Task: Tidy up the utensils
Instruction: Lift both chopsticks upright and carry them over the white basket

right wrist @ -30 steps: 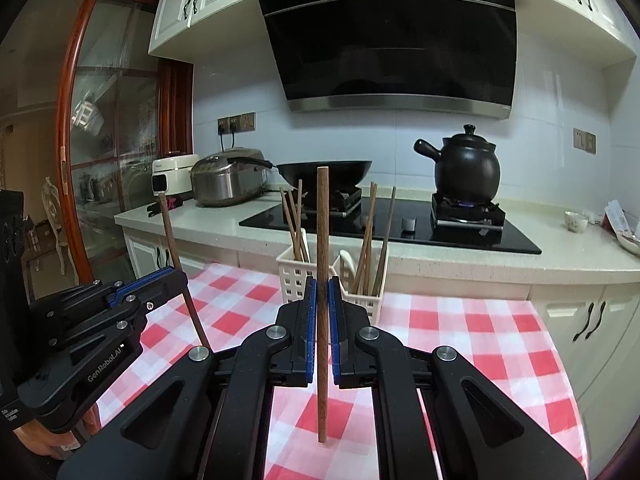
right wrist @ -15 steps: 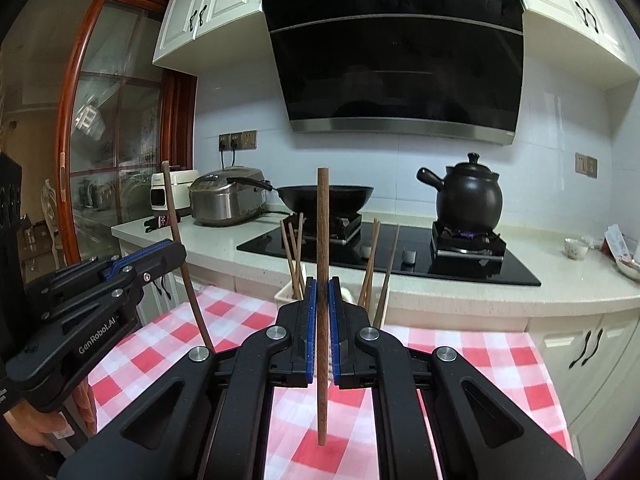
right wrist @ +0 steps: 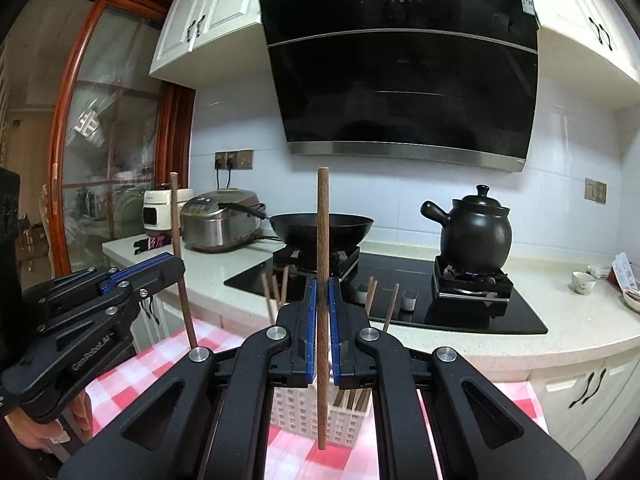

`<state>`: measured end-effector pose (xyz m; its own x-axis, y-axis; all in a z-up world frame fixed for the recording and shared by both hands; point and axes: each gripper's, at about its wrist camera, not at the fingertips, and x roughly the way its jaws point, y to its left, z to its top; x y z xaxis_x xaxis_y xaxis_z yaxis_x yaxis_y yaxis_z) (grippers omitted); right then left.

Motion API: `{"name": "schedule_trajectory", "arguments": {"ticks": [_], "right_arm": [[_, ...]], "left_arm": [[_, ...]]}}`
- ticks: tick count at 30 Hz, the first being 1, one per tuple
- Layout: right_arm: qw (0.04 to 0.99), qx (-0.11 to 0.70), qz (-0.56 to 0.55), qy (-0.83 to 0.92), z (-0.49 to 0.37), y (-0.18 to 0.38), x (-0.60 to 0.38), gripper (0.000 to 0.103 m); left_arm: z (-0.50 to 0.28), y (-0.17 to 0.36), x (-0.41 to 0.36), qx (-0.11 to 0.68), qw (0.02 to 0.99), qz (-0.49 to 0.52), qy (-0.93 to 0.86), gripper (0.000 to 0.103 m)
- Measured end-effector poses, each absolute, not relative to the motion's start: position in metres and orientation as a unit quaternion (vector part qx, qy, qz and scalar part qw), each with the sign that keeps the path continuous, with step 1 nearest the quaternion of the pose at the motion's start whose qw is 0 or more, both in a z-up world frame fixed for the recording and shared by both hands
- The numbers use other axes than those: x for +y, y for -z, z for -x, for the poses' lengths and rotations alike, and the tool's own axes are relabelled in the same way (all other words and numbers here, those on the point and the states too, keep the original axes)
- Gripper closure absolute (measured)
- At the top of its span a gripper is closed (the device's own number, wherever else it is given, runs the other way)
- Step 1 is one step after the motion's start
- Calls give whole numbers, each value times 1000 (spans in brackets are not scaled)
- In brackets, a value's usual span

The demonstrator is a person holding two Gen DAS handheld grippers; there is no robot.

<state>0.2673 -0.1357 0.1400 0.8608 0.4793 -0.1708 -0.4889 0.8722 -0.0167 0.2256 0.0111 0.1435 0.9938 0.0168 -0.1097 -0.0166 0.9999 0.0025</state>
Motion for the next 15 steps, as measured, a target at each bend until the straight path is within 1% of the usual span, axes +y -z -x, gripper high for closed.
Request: {"name": "schedule_trajectory", "arguments": {"ticks": [10, 15], "right_arm": [[966, 76, 37, -243, -318, -155, -126, 97], [965, 82, 37, -245, -335, -149, -120, 97]], "left_arm": [[-288, -177, 15, 37, 999, 6, -7, 98], [-318, -169, 20, 42, 999, 18, -13, 98]]}}
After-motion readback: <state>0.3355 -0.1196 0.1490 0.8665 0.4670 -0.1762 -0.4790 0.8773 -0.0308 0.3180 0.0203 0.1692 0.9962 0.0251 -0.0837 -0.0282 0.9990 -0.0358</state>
